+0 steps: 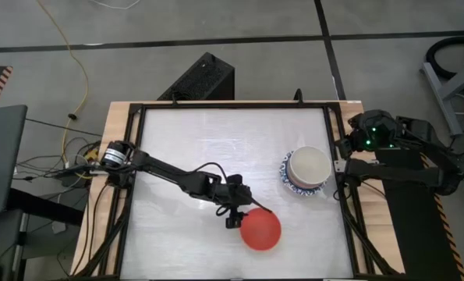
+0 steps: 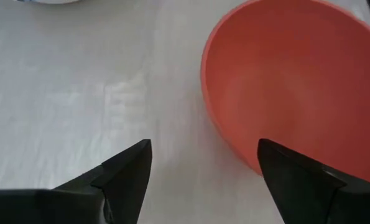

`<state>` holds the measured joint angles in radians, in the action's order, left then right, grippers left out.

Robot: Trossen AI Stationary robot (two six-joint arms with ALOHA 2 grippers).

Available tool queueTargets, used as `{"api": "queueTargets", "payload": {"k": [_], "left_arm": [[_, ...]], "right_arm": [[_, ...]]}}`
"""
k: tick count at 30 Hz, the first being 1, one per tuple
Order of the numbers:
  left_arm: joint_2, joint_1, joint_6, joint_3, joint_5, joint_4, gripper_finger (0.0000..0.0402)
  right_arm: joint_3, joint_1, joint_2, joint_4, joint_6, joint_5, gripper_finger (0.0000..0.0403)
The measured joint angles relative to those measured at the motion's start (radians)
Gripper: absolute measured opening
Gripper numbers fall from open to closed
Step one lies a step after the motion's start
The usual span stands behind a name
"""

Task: Nest bowls inside each other
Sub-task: Stack the orange bowl on top of the white bowl

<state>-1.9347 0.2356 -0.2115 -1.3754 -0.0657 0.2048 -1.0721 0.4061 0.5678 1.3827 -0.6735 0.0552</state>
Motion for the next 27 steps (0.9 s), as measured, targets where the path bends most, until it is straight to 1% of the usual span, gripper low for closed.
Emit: {"api": "queueTargets", "payload": {"k": [8, 11, 13, 15, 17, 20, 21, 22, 27], "left_arm": [[-0.079, -0.006, -0.014, -0.001, 0.045, -0.017, 0.0253], [-0.083, -0.013, -0.02, -0.001, 0.044, 0.004, 0.0228], [-0.083, -0.017, -0.021, -0.002, 0.043, 0.008, 0.0201], [-0.082, -0.018, -0.016, -0.002, 0.044, 0.015, 0.0163], [-0.082, -0.017, 0.002, -0.002, 0.055, 0.015, 0.0118], [-0.082, -0.017, 0.042, -0.002, 0.063, 0.015, 0.0041], [-0.082, -0.017, 0.052, -0.002, 0.064, 0.012, 0.0022], [-0.081, -0.017, 0.056, -0.003, 0.066, 0.004, 0.0014], [-0.063, -0.032, 0.077, -0.004, 0.003, 0.005, 0.0005]], "right_arm": [[0.0, 0.0, 0.0, -0.004, 0.0, 0.0, 0.0063], [0.0, 0.0, 0.0, -0.008, 0.0, 0.0, 0.0063], [0.0, 0.0, 0.0, -0.007, 0.0, 0.0, 0.0063], [0.0, 0.0, 0.0, -0.008, 0.0, -0.001, 0.0063], [0.0, 0.0, 0.0, -0.008, 0.0, 0.0, 0.0063], [0.0, 0.0, 0.0, -0.008, 0.0, 0.0, 0.0063], [0.0, 0.0, 0.0, -0.008, 0.0, 0.0, 0.0063], [0.0, 0.0, 0.0, -0.008, 0.0, 0.0, 0.0063], [0.001, 0.0, 0.0, -0.02, 0.0, 0.0, 0.0063]]}}
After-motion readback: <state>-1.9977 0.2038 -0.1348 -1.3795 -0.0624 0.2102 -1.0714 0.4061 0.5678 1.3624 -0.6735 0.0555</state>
